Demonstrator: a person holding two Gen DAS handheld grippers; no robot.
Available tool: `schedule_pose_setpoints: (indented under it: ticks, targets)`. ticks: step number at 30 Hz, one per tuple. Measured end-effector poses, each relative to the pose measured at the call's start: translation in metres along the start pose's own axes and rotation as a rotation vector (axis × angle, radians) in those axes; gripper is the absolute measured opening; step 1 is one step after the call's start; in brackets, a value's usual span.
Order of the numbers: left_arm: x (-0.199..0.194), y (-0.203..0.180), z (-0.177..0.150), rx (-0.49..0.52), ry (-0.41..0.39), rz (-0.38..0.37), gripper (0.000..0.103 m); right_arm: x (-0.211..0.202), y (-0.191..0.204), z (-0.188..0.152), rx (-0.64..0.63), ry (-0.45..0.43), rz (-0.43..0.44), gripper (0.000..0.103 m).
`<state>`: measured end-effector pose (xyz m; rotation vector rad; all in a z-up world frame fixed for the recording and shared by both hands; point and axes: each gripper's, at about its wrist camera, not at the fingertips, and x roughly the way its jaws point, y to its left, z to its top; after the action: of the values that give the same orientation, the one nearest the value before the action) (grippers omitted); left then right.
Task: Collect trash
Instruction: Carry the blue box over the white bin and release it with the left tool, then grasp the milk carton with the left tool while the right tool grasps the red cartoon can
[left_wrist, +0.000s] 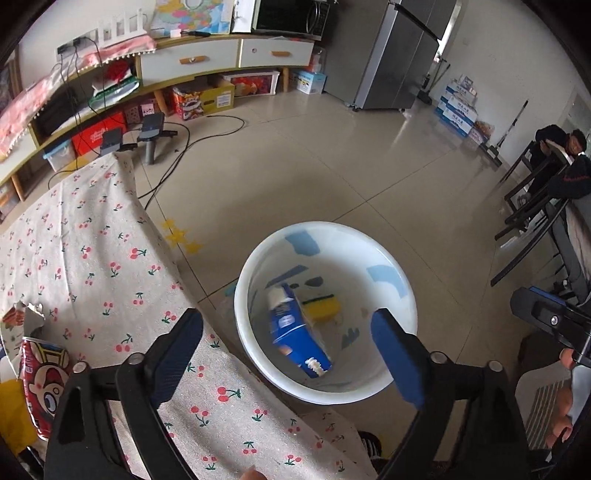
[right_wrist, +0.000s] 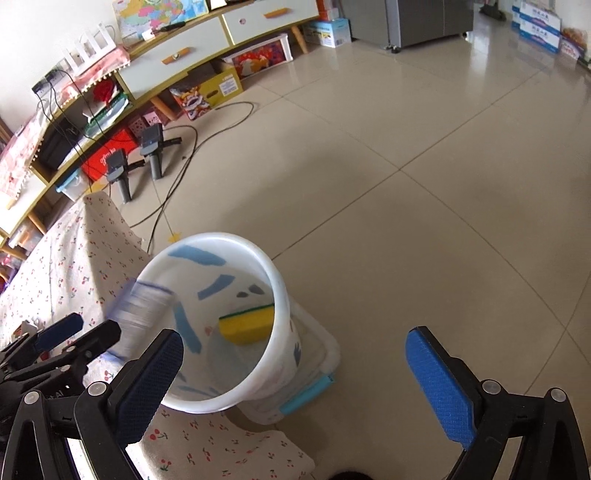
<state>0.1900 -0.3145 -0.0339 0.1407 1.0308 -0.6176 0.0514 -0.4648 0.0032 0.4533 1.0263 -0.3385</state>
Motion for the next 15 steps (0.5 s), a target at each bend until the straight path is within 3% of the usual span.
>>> schedule_pose_setpoints:
  ticks: [9,15]
  targets:
    - [-0.044,0.026,-0.023,0.004,-0.011,0.055,0.103,-0.008,0.020,-0.004,-0.054,-0.017,0.003,0.100]
    - [-0.091,0.064,-0.051,-0.025,-0.039,0.100,0.103,-0.018,0.051,-0.018,-0.109,-0.017,0.058,0.100]
